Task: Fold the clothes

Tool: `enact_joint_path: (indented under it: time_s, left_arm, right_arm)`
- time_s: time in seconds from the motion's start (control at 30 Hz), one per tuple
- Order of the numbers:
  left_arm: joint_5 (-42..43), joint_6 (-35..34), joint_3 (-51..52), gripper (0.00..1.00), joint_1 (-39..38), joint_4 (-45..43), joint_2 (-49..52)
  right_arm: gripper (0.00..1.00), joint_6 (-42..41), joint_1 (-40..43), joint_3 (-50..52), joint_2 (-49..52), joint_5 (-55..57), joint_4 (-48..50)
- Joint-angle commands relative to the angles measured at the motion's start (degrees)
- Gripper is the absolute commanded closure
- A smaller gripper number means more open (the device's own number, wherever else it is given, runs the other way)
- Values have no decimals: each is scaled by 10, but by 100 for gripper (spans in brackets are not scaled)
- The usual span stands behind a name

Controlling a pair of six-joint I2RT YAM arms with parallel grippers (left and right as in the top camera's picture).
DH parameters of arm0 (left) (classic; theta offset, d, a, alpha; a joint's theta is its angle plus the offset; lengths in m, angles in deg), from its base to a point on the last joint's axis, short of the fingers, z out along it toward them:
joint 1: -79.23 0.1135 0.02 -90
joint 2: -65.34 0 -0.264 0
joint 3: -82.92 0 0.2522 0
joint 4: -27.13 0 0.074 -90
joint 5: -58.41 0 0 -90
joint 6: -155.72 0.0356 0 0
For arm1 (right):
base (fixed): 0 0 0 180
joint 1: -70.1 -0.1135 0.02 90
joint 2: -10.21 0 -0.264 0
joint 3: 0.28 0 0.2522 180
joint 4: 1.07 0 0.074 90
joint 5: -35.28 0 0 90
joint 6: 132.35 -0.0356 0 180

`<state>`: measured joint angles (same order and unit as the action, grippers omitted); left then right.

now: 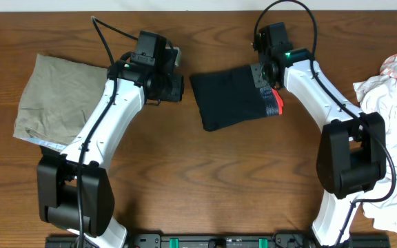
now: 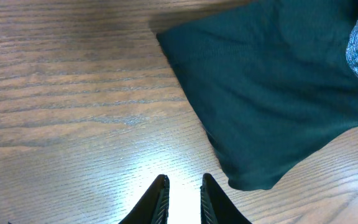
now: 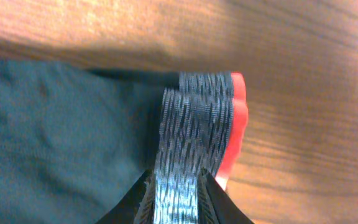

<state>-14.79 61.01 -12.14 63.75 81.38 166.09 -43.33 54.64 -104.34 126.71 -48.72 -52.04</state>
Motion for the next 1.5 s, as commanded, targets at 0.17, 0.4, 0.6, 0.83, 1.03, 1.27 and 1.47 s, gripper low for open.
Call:
enact_joint_path:
  time_s: [0.17, 0.4, 0.6, 0.83, 1.03, 1.27, 1.47]
  left_arm:
    - [7, -5, 3, 81, -1, 2, 1]
    - [7, -5, 3, 81, -1, 2, 1]
    - [7, -5, 3, 81, -1, 2, 1]
    - [7, -5, 3, 72, -1, 2, 1]
    - [-23, 6, 3, 56, 0, -24, 1]
    - [-114, 4, 3, 48, 8, -105, 1]
    - [-119, -70, 3, 48, 61, -132, 1]
  right_arm:
    - [79, -22, -3, -8, 25, -2, 7]
    - [77, -22, -2, -8, 89, -12, 106]
    - [77, -22, -3, -8, 146, -59, 219]
    - [68, -19, -1, -15, 144, -58, 259]
    - [60, -17, 0, -42, 35, -76, 196]
    - [61, 4, -22, -42, -53, -184, 100]
    - [62, 41, -71, -36, -2, -197, 57]
